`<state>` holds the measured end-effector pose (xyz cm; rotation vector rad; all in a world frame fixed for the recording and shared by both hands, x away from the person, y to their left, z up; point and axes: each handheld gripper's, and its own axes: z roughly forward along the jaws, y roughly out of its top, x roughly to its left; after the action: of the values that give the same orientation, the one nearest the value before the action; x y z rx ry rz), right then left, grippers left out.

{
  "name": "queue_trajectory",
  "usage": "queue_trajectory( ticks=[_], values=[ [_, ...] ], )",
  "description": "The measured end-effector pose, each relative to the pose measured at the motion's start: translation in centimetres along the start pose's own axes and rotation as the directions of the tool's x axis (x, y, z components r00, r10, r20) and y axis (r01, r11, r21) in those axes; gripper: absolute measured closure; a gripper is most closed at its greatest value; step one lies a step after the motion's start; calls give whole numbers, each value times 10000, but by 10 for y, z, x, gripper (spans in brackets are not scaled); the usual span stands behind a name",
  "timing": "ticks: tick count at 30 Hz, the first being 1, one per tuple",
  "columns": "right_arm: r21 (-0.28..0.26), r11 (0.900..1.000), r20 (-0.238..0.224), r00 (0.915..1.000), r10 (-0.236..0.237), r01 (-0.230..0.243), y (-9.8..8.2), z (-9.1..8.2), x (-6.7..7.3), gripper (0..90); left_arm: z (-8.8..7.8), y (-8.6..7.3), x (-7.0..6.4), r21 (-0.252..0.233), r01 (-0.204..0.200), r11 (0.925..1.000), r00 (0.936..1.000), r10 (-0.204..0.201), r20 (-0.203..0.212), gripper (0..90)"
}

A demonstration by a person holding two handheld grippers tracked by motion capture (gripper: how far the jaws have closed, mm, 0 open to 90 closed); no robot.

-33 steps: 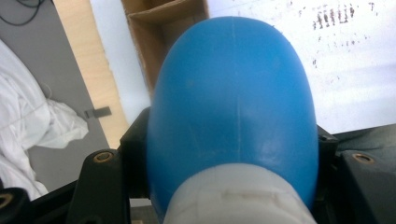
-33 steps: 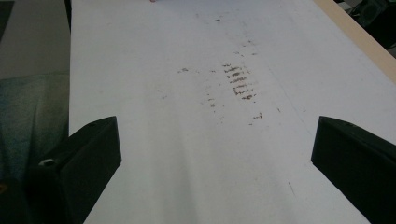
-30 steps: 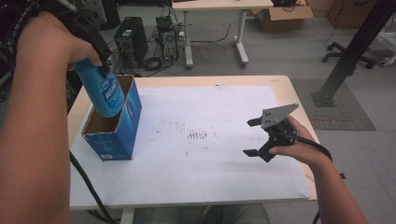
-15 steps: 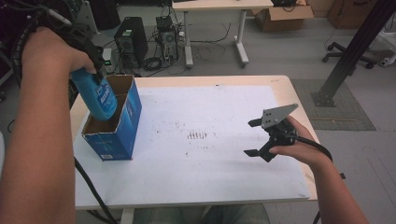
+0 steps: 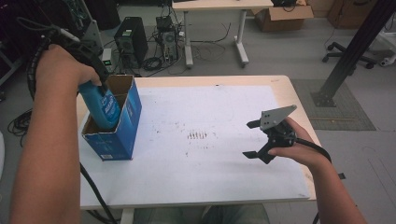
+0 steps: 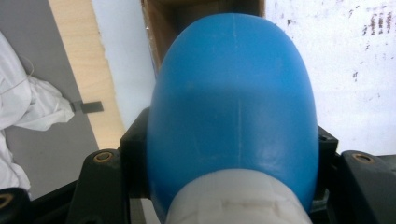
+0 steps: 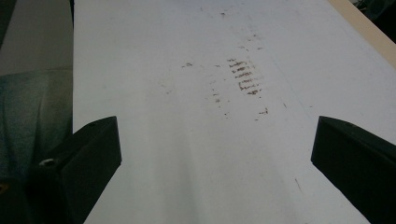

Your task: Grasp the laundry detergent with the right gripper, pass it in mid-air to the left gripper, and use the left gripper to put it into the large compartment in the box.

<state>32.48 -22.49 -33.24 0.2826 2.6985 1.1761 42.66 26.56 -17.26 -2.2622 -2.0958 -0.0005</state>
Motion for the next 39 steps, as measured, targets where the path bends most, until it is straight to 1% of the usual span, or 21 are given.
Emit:
queue_trajectory(
  ticks=[1,2,8,9,10,11,13,20,21,22,23,25,27,28,33,39],
  values=[
    [-5,10000,-4,10000,5,-5,0,0,1,18,6,0,1,30,16,10000,10000,-16,24,386],
    [-20,10000,-14,10000,17,-17,-1,1,1,17,6,0,1,30,16,10000,10000,-16,24,386],
    [-21,10000,-36,10000,36,-36,-2,2,1,17,23,1,4,33,115,9999,9999,-115,-63,386],
    [-42,10000,-82,9999,59,-60,-2,3,1,17,29,1,6,26,199,9998,9998,-199,11,386],
    [-40,10000,-77,10000,37,-38,-2,3,1,18,32,1,7,-1,179,9998,9998,-179,29,386],
    [-69,10000,-79,10000,47,-47,-2,3,2,17,32,1,7,-1,179,9998,9998,-179,29,386],
    [-86,10000,-115,9999,45,-46,-2,5,2,18,42,2,8,96,180,9998,9998,-181,81,386],
    [-52,10000,-173,9998,53,-54,-3,9,3,18,63,3,10,150,268,9995,9996,-269,69,386],
    [-52,10000,-173,9998,53,-54,-3,9,3,18,63,3,10,150,268,9995,9996,-269,69,386],
    [-48,10000,-188,9998,84,-85,-3,10,3,17,69,3,11,189,283,9994,9996,-285,73,386],
    [-48,10000,-188,9998,84,-85,-3,10,3,17,69,3,11,189,283,9994,9996,-285,73,386],
    [-74,9999,-199,9998,75,-77,-2,11,3,18,75,4,11,217,286,9994,9996,-287,74,386],
    [-70,9999,-212,9997,78,-79,-2,11,3,17,84,4,11,266,264,9993,9996,-266,57,386],
    [-70,9999,-212,9997,78,-79,-2,11,3,17,84,4,11,266,264,9993,9996,-266,57,386],
    [-49,9999,-222,9997,90,-91,-3,14,3,17,98,5,9,291,201,9994,9998,-202,19,386],
    [-41,9999,-260,9996,117,-118,-3,14,4,18,107,6,9,356,187,9992,9998,-191,93,386]
  ],
)
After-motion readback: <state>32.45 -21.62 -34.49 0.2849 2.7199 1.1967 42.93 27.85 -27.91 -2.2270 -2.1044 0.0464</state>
